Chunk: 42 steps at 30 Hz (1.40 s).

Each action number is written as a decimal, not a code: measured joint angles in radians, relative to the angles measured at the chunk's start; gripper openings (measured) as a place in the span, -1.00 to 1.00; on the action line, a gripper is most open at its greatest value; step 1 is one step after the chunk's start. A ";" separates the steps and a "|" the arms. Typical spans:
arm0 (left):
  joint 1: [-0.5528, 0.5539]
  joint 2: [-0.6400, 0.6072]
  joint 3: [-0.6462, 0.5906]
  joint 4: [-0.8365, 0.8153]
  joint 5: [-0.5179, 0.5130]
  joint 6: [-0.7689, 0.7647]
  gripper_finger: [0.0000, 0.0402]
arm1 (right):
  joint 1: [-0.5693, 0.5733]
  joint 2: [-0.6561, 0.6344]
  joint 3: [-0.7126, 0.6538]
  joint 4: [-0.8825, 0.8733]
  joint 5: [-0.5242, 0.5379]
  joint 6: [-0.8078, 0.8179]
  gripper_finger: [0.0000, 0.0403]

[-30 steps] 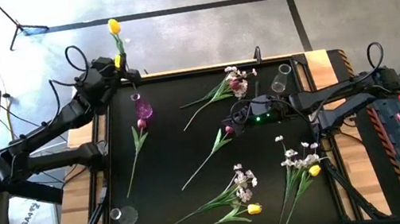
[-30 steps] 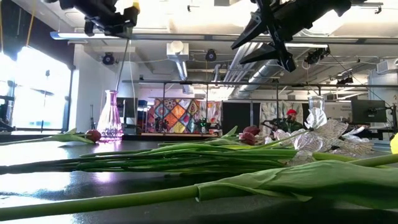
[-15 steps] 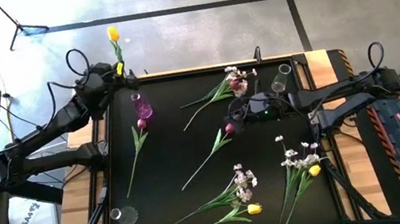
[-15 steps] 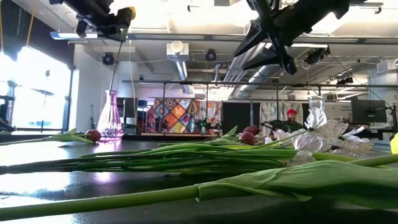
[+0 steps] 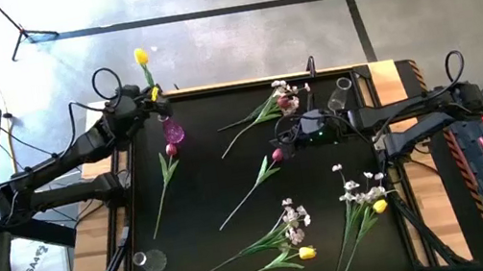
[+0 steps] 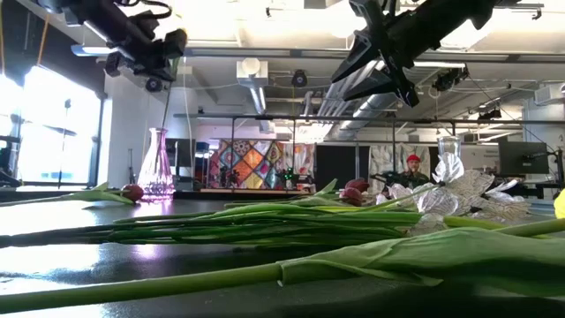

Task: Sort flowers into vase by color
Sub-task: Put the top left yellow flower into the violet vase, then put the right yellow flower into the violet vase

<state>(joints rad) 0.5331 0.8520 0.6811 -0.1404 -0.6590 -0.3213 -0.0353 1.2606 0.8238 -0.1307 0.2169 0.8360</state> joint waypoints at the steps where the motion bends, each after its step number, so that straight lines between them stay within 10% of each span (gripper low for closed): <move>1: 0.000 0.000 0.000 -0.005 0.012 -0.006 -0.68 | 0.000 0.000 0.000 0.000 0.000 0.000 -0.22; 11: -0.002 -0.072 0.000 -0.195 0.162 -0.105 -0.11 | -0.005 0.000 0.000 0.001 -0.030 0.218 -0.22; 21: -0.060 -0.283 0.000 -0.208 0.336 -0.030 -0.01 | 0.027 -0.018 0.000 -0.254 -0.184 0.571 -0.22; 33: -0.257 -0.318 0.002 -0.148 0.625 0.107 -0.01 | 0.384 -0.023 0.000 -0.406 -0.220 1.037 -0.36; 42: -0.352 -0.318 0.002 -0.162 0.621 0.124 -0.01 | 0.690 0.009 0.000 -0.486 -0.401 1.467 -0.36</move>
<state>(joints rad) 0.1811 0.5339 0.6834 -0.3029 -0.0383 -0.1974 0.6547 1.2693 0.8238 -0.6167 -0.1846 2.3028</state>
